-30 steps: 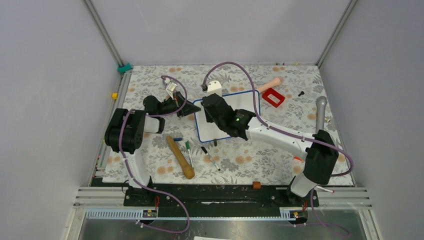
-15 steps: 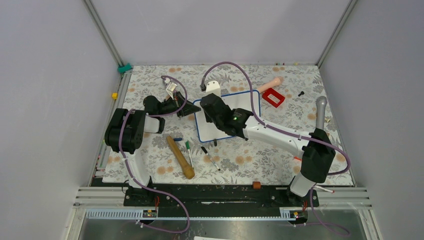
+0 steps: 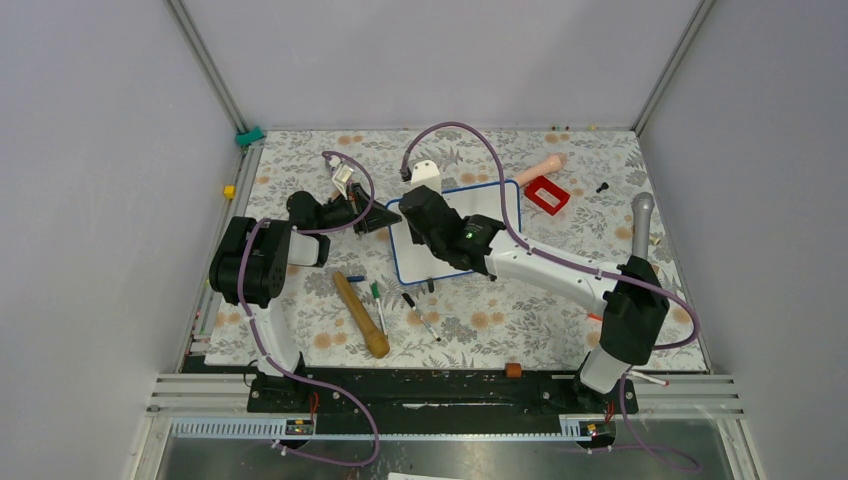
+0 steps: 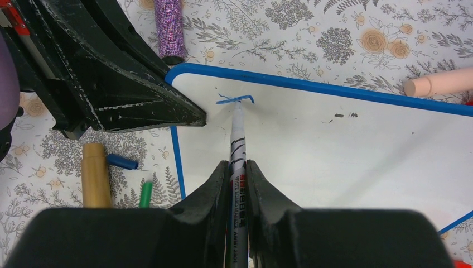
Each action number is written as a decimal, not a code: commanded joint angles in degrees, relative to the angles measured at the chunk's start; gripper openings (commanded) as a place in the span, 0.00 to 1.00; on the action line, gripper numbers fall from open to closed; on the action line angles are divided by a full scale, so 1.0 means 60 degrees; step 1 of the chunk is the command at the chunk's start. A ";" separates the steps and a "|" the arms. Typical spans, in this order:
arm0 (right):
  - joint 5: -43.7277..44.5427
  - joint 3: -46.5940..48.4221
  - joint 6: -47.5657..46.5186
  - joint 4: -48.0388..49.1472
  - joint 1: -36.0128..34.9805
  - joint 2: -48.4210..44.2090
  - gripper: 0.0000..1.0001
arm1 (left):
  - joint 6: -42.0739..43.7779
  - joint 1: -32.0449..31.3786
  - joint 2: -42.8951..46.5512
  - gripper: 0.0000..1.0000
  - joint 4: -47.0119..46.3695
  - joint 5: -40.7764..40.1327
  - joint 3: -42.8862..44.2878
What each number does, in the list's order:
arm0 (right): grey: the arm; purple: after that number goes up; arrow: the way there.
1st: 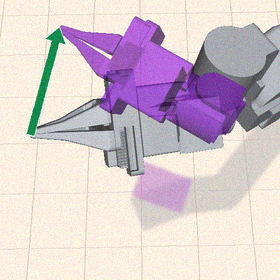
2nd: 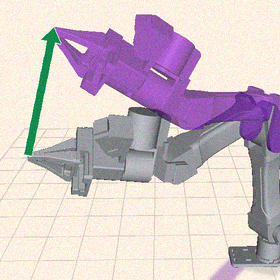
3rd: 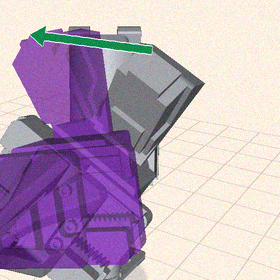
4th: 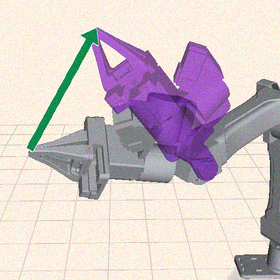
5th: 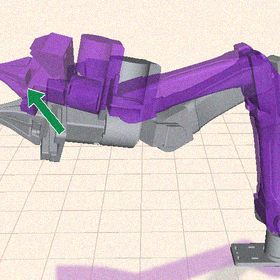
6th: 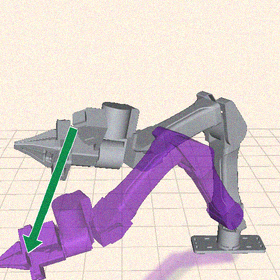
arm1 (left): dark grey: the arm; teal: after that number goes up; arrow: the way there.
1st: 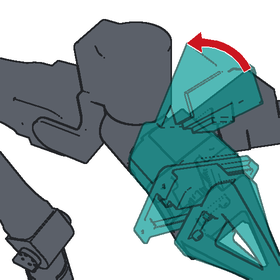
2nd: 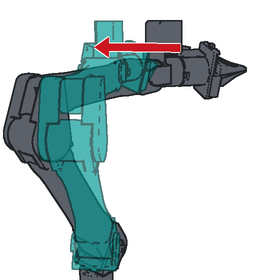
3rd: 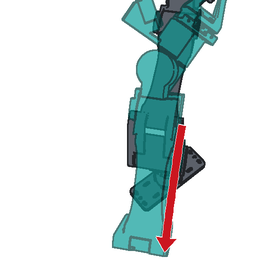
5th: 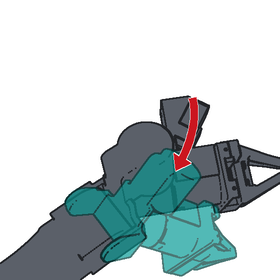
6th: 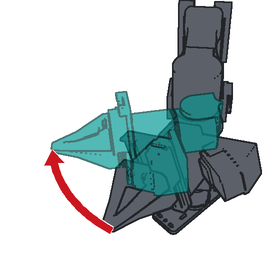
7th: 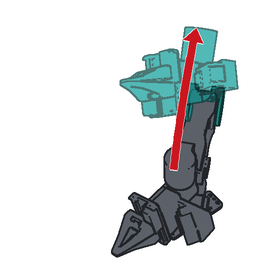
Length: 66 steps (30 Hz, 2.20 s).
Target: Write a sentence on the whiteboard
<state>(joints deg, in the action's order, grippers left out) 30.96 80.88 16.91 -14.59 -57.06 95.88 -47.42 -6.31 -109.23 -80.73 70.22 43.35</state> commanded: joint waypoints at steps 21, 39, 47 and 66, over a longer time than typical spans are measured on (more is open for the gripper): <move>0.0526 0.0802 0.0428 -0.0867 0.0003 0.0396 0.00 | 0.0923 -0.0091 -0.0112 0.00 -0.0608 0.0623 -0.0095; -0.0042 0.0745 0.0433 -0.1270 -0.0001 0.0438 0.00 | 0.0945 -0.0130 -0.0096 0.00 -0.0608 0.0546 -0.0132; -0.0354 0.0962 0.0391 -0.1597 0.0003 0.0627 0.00 | 0.0937 -0.0138 -0.0104 0.00 -0.0608 0.0541 -0.0135; -0.0703 0.1133 0.0037 -0.1346 0.0001 0.0723 0.00 | 0.0960 -0.0146 -0.0163 0.00 -0.0622 0.0579 -0.0097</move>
<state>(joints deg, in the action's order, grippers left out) 27.31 86.08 18.22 -24.93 -57.06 99.92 -47.46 -6.31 -109.23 -80.27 69.84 43.35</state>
